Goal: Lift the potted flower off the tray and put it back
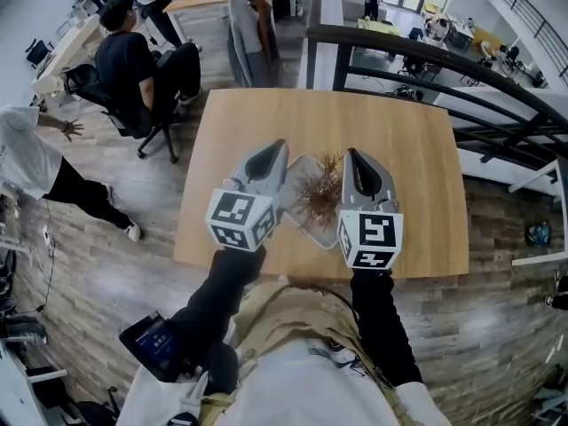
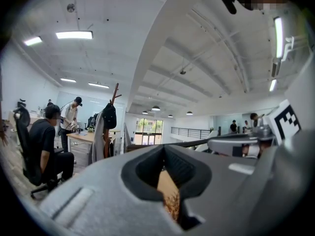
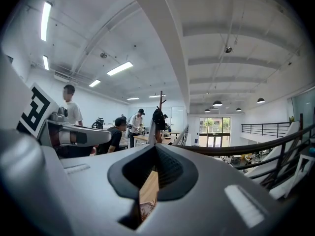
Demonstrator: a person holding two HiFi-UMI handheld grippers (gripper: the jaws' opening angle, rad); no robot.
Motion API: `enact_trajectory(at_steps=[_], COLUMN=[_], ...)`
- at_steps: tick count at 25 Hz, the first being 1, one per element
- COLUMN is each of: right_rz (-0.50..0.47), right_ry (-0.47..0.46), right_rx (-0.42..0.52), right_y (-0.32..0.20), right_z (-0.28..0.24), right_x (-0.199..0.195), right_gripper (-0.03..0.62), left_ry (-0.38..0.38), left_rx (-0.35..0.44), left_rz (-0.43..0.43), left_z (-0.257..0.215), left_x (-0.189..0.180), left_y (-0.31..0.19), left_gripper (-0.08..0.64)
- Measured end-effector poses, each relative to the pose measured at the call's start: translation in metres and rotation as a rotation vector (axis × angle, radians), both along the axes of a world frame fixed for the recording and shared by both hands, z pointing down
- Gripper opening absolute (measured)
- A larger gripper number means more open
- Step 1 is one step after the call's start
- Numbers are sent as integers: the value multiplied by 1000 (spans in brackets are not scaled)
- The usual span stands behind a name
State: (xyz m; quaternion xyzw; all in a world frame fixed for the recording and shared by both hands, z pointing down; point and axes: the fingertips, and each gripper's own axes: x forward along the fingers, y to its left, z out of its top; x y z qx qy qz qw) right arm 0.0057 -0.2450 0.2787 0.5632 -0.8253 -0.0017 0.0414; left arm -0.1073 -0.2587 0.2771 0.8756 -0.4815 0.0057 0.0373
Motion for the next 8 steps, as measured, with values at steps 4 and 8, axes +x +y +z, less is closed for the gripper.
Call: enact_trajectory(at_steps=[4, 8], right_rz=[-5, -13], right_ry=[0, 3], right_rx=[1, 3], right_y=[-2, -2], right_z=[-3, -2], right_x=[-17, -27], right_gripper=[3, 3], left_ry=[-2, 1], left_rx=[-4, 1], left_rz=[-8, -13], left_z=[-1, -3], left_x=[-16, -26], left_y=[-2, -3], left_gripper=[2, 2])
